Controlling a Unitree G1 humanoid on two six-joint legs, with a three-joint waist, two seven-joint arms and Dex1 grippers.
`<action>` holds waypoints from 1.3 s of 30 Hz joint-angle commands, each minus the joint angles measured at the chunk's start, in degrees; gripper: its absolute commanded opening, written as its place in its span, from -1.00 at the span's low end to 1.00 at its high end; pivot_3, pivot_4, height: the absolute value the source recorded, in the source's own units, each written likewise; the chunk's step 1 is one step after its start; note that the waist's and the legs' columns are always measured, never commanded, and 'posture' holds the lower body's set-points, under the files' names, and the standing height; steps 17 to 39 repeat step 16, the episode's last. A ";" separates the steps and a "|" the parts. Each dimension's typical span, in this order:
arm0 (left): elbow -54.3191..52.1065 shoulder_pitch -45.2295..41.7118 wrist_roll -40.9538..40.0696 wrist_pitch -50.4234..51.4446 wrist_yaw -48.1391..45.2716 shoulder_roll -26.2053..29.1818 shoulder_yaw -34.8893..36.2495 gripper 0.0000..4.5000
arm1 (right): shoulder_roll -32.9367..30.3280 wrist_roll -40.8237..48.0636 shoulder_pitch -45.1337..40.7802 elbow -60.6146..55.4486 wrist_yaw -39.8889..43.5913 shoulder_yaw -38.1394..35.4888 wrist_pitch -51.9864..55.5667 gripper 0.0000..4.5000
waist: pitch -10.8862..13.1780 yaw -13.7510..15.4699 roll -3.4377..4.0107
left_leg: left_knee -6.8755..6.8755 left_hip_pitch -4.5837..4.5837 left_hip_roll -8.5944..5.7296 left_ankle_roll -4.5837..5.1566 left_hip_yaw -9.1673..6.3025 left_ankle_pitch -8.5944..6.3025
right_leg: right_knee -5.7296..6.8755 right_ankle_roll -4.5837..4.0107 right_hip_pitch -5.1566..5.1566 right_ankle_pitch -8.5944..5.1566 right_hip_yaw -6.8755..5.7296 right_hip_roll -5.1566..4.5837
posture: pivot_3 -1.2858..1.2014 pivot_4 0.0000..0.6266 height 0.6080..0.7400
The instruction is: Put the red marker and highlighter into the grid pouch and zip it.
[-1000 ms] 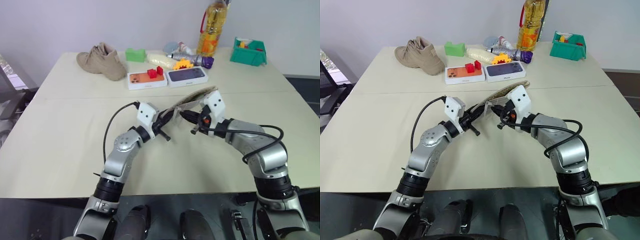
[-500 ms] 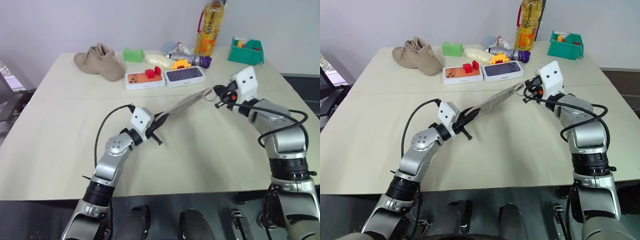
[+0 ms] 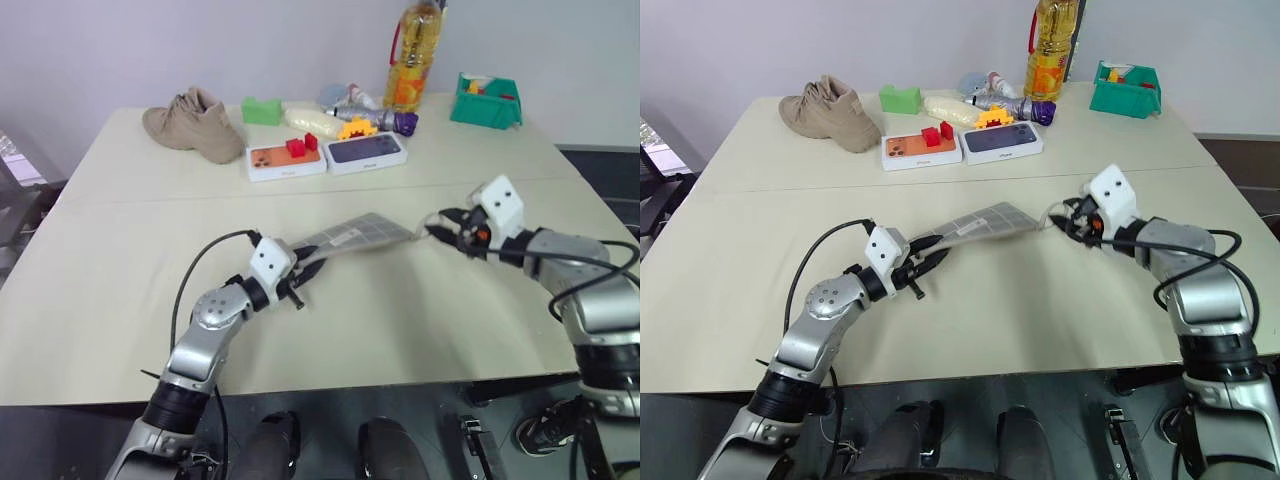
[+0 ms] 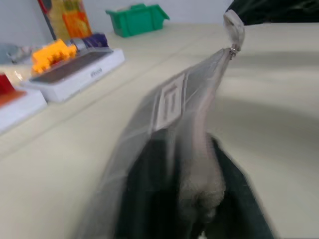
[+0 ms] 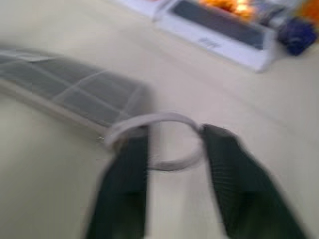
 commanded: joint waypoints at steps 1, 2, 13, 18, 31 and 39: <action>-4.28 2.42 -2.44 2.31 0.14 1.53 3.60 0.38 | -1.14 2.17 3.00 -3.12 1.17 -3.93 -0.29 0.75 | 0.00 0.06 0.00 | 0.01 0.00 -0.01 0.00 0.01 0.00 | 0.00 0.00 0.00 0.00 0.01 -0.01 | 0.03 -0.52 0.99; -5.29 3.67 -3.37 3.55 0.31 2.00 4.65 0.61 | -1.24 2.41 4.54 -3.28 1.44 -4.66 -0.88 0.76 | 0.01 0.12 0.00 | 0.02 -0.01 -0.01 0.00 0.00 0.00 | 0.00 0.00 0.00 0.00 0.01 -0.01 | 0.03 -0.52 0.99; -10.58 12.95 -7.01 10.25 5.24 4.18 14.82 0.61 | 1.59 8.49 13.54 -0.58 5.05 -11.37 -4.95 0.76 | 0.01 0.32 -0.01 | 0.03 0.01 -0.01 0.03 -0.01 -0.03 | -0.05 -0.01 0.05 0.00 0.00 -0.04 | 0.03 -0.52 0.99; -10.82 13.86 -7.07 10.19 5.60 4.37 15.25 0.61 | 2.08 8.17 12.87 0.30 4.55 -10.88 -5.60 0.76 | 0.01 0.31 0.00 | 0.03 0.01 -0.01 0.02 -0.01 -0.03 | -0.05 -0.01 0.05 0.00 0.00 -0.05 | 0.03 -0.52 0.99; -10.82 13.86 -7.07 10.19 5.60 4.37 15.25 0.61 | 2.08 8.17 12.87 0.30 4.55 -10.88 -5.60 0.76 | 0.01 0.31 0.00 | 0.03 0.01 -0.01 0.02 -0.01 -0.03 | -0.05 -0.01 0.05 0.00 0.00 -0.05 | 0.03 -0.52 0.99; -10.82 13.86 -7.07 10.19 5.60 4.37 15.25 0.61 | 2.08 8.17 12.87 0.30 4.55 -10.88 -5.60 0.76 | 0.01 0.31 0.00 | 0.03 0.01 -0.01 0.02 -0.01 -0.03 | -0.05 -0.01 0.05 0.00 0.00 -0.05 | 0.03 -0.52 0.99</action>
